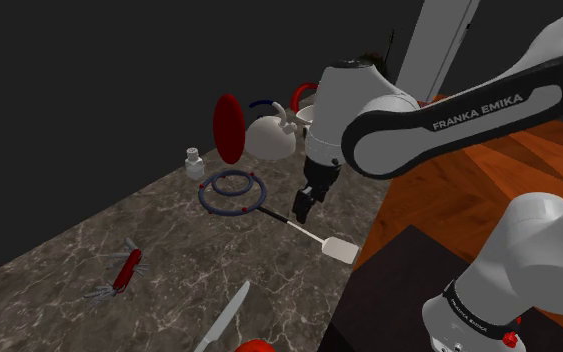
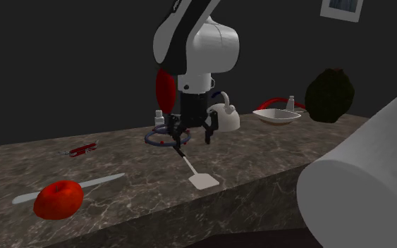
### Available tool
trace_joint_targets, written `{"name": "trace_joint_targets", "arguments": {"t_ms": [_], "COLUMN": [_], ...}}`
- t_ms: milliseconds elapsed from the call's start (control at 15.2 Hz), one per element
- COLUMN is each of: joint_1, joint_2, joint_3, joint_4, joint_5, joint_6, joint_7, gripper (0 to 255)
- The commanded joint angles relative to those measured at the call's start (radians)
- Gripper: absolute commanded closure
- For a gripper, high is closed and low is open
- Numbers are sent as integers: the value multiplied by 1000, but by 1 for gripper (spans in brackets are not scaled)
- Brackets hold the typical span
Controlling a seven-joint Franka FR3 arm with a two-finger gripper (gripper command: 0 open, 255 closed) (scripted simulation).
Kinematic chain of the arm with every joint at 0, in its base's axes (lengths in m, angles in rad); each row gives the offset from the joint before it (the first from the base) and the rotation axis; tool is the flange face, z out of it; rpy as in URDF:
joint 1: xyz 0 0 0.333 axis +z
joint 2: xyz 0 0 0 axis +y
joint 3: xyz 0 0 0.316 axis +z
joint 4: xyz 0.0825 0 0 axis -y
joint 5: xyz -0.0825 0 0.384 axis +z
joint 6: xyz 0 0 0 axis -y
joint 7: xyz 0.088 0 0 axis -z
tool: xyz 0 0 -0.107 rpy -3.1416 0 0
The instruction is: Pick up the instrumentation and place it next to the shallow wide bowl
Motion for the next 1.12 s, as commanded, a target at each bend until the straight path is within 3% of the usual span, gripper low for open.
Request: {"name": "trace_joint_targets", "arguments": {"t_ms": [0, 528, 990, 1056], "joint_1": [10, 2, 2, 2], "joint_2": [46, 131, 130, 130], "joint_3": [23, 37, 37, 37], "joint_4": [8, -31, -31, -31], "joint_5": [-10, -26, -26, -26], "joint_6": [58, 180, 179, 179], "joint_7": [2, 15, 16, 16], "gripper": [0, 0, 0, 255]}}
